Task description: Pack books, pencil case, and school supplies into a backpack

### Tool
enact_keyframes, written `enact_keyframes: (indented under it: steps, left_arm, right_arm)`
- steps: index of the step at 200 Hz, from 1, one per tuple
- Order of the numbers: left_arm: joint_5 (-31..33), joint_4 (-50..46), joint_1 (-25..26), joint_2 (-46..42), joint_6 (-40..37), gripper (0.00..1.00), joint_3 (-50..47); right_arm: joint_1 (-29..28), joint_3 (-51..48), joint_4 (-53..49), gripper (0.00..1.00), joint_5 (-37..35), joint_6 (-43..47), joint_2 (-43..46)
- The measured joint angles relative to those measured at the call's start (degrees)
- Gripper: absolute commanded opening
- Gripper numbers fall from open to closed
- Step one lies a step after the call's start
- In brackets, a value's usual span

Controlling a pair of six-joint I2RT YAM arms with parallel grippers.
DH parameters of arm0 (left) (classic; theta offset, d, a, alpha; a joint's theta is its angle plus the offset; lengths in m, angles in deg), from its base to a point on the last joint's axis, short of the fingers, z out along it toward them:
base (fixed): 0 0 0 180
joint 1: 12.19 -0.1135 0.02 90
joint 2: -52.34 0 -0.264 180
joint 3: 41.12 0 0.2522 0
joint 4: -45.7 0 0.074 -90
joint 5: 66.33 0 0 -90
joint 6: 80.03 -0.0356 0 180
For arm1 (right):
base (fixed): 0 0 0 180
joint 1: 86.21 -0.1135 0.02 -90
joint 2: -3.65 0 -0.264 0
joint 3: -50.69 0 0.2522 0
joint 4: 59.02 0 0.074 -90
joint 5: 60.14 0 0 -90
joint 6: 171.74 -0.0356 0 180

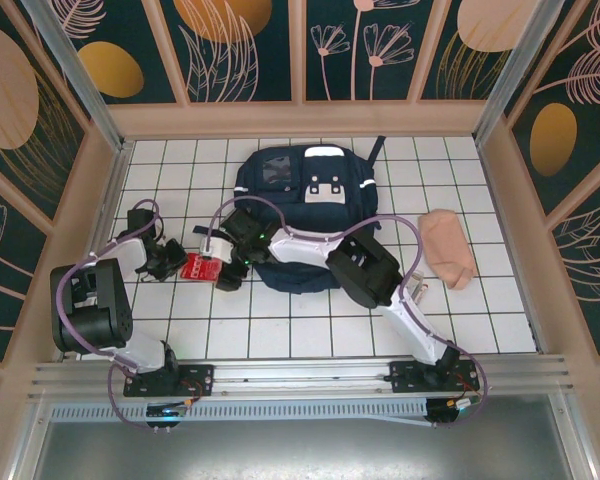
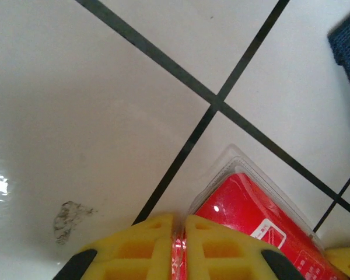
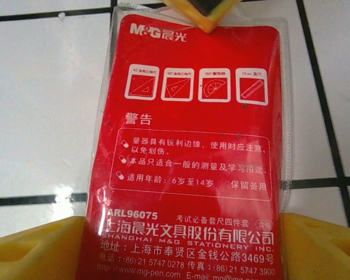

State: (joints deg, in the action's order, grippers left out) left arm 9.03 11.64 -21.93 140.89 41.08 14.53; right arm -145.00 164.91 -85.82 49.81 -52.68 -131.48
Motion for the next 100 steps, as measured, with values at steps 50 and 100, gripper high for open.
enact_keyframes:
  steps: [50,100]
  left_arm:
    - [3.26,-6.56,0.00,-1.03,-1.29,0.54,2.19]
    - [3.54,-10.12,0.00,-7.67,-0.02,0.69,1.09]
  right_arm:
    - [-2.54,-2.60,3.76,0.49,-1.09,-13.05,1.49]
    - [-1.07,-4.59,7.78,0.43,5.55,-20.68,1.70]
